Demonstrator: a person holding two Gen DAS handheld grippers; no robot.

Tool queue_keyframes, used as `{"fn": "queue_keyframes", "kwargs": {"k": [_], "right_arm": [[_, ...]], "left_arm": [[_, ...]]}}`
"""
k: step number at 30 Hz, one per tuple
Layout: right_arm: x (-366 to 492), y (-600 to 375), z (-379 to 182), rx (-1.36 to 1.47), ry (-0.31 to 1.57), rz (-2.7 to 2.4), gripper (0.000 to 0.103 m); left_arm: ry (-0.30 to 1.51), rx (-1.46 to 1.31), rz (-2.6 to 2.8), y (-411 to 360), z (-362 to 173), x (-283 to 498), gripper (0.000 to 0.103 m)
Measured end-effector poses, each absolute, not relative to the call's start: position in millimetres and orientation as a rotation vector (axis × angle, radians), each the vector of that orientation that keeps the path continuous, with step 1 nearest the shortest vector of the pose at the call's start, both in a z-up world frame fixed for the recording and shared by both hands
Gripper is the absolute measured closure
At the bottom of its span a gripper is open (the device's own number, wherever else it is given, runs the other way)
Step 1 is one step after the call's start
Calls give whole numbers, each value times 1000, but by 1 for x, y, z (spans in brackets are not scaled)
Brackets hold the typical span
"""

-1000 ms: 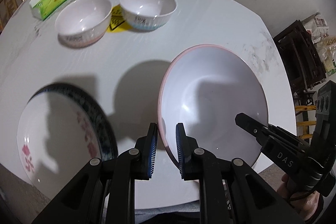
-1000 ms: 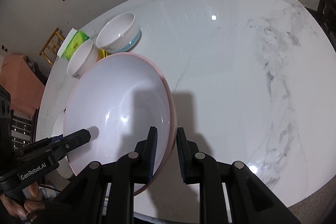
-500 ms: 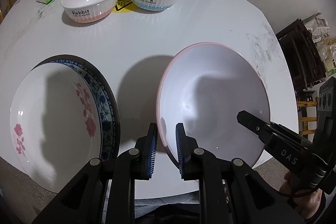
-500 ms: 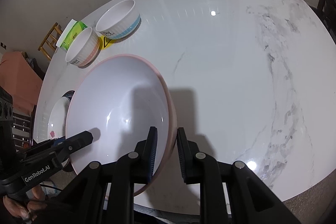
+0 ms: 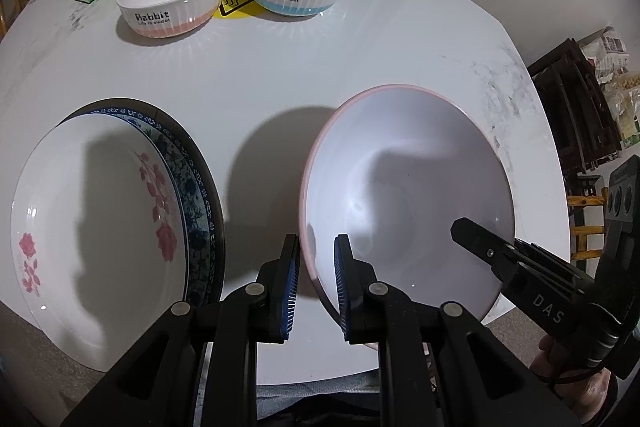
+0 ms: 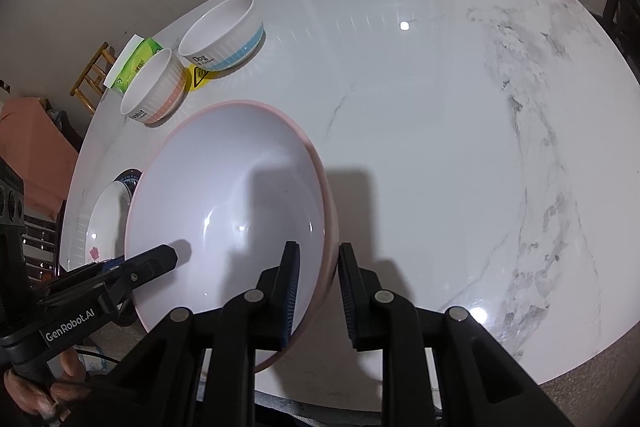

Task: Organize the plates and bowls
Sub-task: 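Lift the pink bowl with both grippers and carry it toward the plate stack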

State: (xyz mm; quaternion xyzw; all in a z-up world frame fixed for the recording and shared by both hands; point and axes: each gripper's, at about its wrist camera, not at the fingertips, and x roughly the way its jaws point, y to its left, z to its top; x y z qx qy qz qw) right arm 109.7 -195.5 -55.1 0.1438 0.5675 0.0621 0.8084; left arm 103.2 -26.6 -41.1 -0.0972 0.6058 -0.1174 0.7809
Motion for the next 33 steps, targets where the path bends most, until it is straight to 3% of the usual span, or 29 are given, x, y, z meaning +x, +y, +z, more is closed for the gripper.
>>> {"fn": "queue_keyframes", "kwargs": {"k": [13, 20, 23, 33], "right_arm": [[108, -196, -53, 289, 1199, 127, 81], [107, -194, -44, 245, 1161, 121, 69], [106, -194, -42, 242, 1154, 119, 69], [106, -203, -30, 237, 1105, 97, 69]], "left_arm": [[1303, -246, -266, -24, -43, 103, 89], [1294, -255, -266, -24, -41, 102, 87], [1285, -256, -260, -22, -39, 101, 80], [1239, -277, -247, -14, -33, 100, 70]]}}
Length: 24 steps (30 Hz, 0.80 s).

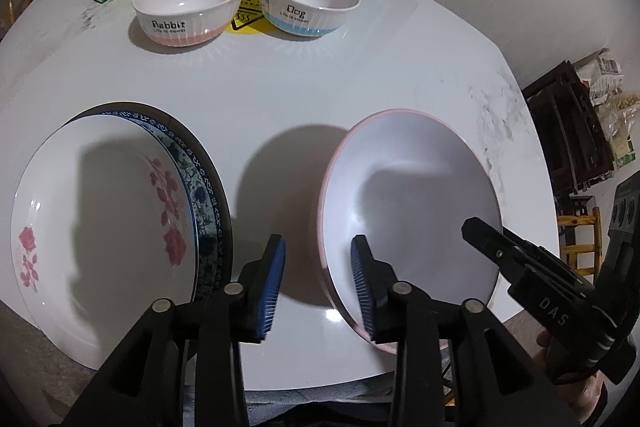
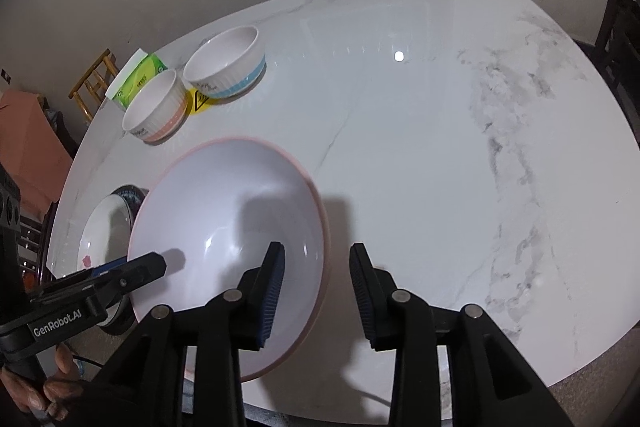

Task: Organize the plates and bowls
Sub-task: 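Lift the pink bowl with both grippers and carry it toward the plate stack, then lower the pink bowl onto the table and open both grippers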

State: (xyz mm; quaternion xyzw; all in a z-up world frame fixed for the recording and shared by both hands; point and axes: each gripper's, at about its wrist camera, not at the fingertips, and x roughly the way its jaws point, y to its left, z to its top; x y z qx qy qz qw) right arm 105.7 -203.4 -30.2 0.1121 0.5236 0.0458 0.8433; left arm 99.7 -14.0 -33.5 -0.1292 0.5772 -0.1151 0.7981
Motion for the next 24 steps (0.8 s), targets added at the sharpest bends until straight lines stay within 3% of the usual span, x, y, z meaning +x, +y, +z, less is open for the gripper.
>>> {"fn": "queue_keyframes", "kwargs": {"k": [5, 24], "right_arm": [[107, -207, -19, 230, 1073, 88, 69], [111, -178, 7, 157, 995, 137, 69]], "left_arm": [[1204, -271, -230, -9, -28, 97, 64], [1103, -269, -99, 33, -8, 88, 58]]}}
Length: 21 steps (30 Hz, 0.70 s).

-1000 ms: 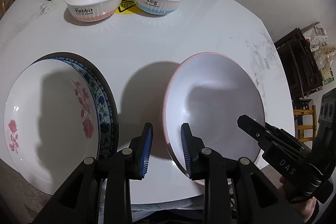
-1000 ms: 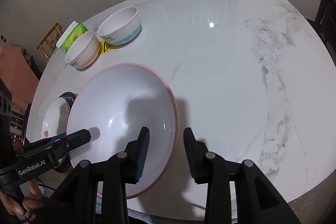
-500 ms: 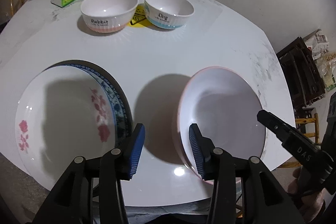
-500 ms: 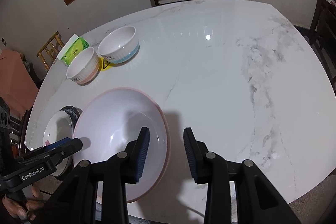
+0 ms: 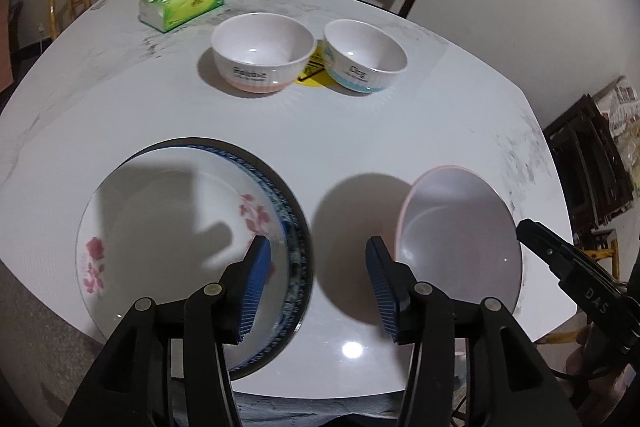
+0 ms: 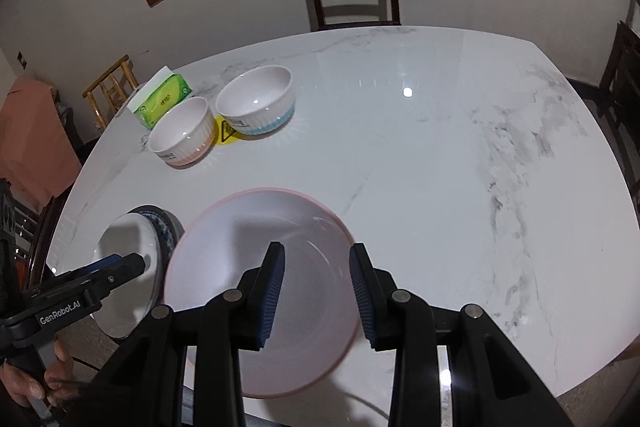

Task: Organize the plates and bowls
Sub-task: 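Lower the pink bowl onto the table and open both grippers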

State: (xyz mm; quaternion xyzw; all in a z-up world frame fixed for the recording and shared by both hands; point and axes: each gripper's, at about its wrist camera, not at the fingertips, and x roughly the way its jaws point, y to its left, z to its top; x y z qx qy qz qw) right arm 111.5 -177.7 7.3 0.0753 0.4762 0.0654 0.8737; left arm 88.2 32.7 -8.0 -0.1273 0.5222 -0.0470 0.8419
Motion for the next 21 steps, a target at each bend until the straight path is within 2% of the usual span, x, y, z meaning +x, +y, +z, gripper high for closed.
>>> {"fn": "queue_keyframes", "kwargs": {"k": [21], "right_arm": [[155, -112, 18, 168, 1054, 359, 69]], "left_arm": [[1099, -342, 17, 105, -10, 109, 56]]}}
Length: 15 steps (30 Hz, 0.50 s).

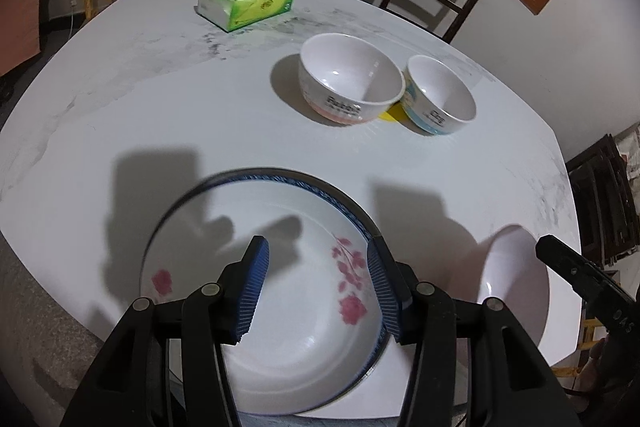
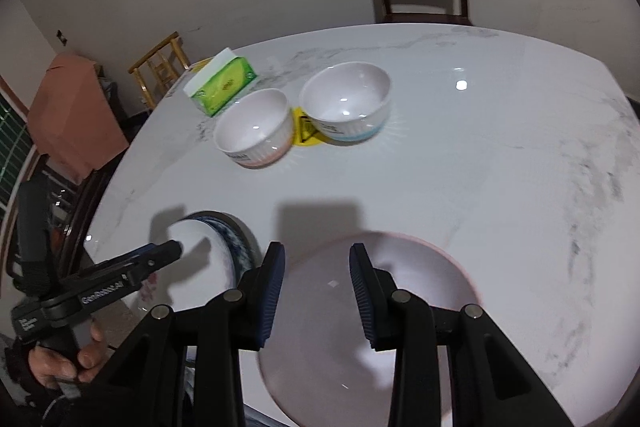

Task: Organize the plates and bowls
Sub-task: 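Lower the pink bowl onto the table and open both grippers, then move both grippers to the white 'Rabbit' bowl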

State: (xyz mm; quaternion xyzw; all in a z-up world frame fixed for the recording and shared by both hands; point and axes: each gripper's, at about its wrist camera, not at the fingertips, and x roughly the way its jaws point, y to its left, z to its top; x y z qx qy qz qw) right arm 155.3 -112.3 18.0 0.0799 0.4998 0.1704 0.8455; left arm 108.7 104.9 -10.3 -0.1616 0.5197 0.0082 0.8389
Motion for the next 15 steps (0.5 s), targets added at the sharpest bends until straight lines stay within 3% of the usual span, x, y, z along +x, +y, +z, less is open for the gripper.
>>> {"fn": "queue_keyframes", "kwargs": {"k": [15], "right_arm": [[227, -60, 0, 188, 1131, 469, 69]], "left_arm": [[1118, -380, 80, 138, -14, 154, 56]]}}
